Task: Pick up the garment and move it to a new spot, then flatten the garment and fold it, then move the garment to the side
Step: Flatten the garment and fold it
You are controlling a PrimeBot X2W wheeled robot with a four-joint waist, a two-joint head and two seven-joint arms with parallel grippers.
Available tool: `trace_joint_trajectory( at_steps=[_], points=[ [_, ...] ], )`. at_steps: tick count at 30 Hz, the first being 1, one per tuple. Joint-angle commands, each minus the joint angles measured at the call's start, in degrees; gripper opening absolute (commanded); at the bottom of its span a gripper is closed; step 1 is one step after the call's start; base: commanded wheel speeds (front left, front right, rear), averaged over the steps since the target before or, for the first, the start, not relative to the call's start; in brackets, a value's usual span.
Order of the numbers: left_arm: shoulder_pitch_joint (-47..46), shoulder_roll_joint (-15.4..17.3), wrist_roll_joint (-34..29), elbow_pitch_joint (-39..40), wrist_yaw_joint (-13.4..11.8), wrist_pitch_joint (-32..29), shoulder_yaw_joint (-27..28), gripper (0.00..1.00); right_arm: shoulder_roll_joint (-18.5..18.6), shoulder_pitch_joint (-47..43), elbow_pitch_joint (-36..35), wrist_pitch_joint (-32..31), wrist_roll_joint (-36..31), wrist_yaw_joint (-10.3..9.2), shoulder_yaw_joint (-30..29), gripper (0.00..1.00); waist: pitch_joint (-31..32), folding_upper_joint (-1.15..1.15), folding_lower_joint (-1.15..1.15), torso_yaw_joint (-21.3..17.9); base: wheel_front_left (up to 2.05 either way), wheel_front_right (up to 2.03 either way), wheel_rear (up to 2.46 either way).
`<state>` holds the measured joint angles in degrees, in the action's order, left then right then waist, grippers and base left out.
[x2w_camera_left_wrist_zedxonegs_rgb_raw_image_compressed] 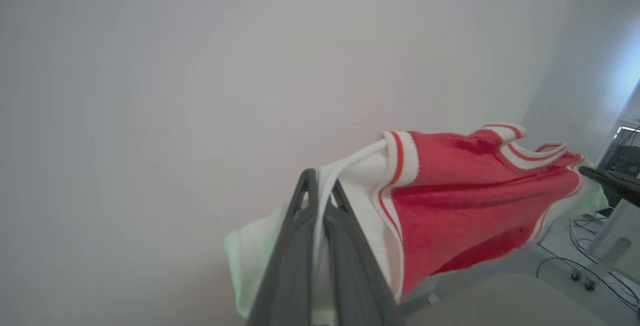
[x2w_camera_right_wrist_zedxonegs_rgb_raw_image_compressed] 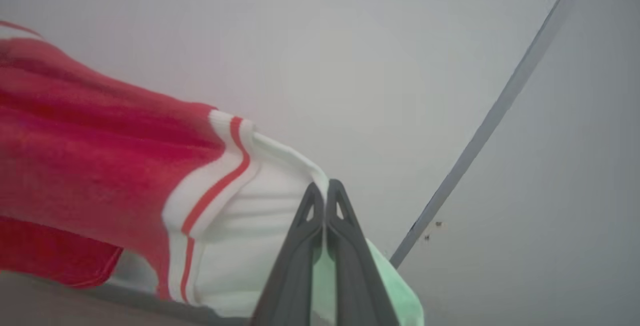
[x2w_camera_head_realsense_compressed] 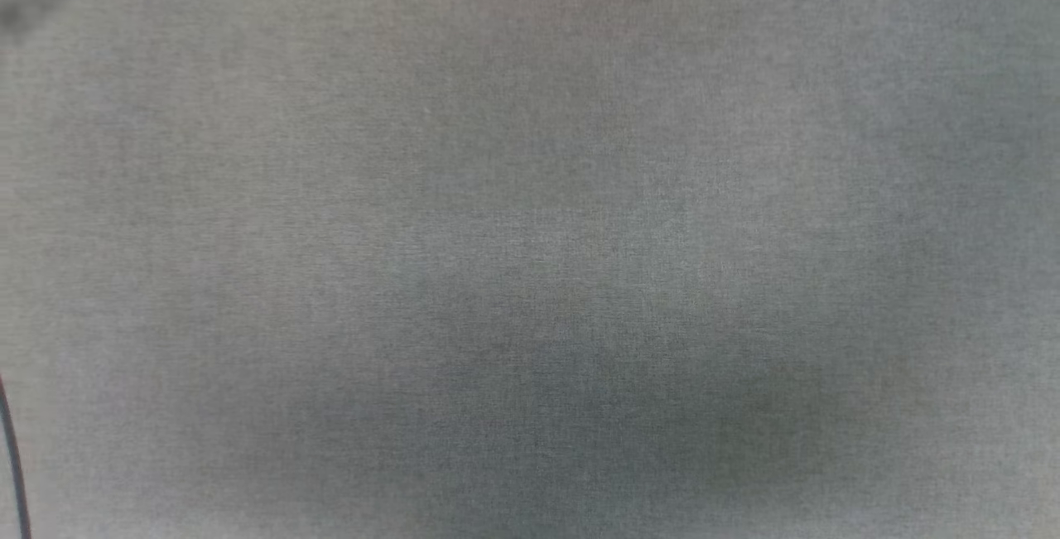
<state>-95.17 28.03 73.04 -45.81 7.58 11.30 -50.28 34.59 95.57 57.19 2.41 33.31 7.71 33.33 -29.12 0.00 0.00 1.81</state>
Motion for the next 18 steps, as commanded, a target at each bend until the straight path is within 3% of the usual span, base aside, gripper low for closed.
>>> trace_joint_trajectory(
  at_steps=[1,8,11,13,18],
  points=[
    [5.32,1.71,1.34,2.85,-0.21,1.12,-0.87,0.00,1.50,-4.55,-1.79,-0.77,2.12,-0.39,1.72,0.00,1.39,0.00,0.00,0.49,0.00,0.00,0.00],
    [28.70,9.28,7.72,19.99,-0.19,3.51,-5.05,0.00,6.90,-24.00,-14.46,-3.39,11.71,-0.30,6.07,0.00,3.88,0.00,0.00,-0.04,0.00,0.00,0.00],
    [37.67,12.43,7.17,27.35,-0.19,3.92,-6.12,0.00,10.39,-33.18,-20.77,-5.02,15.42,-0.29,6.68,0.00,4.96,0.00,0.00,0.16,0.00,0.00,0.00],
    [43.11,14.74,5.03,30.84,-0.19,3.96,-5.62,0.00,12.14,-39.78,-24.63,-6.62,18.71,-0.28,6.15,0.00,5.87,0.00,0.00,0.22,0.00,0.00,0.00],
    [57.00,16.73,4.04,36.19,-0.19,3.96,-0.25,0.00,15.75,-54.65,-32.86,-10.55,25.04,-0.28,3.80,0.00,8.53,0.00,0.00,-0.32,0.00,0.00,0.00]
  ],
)
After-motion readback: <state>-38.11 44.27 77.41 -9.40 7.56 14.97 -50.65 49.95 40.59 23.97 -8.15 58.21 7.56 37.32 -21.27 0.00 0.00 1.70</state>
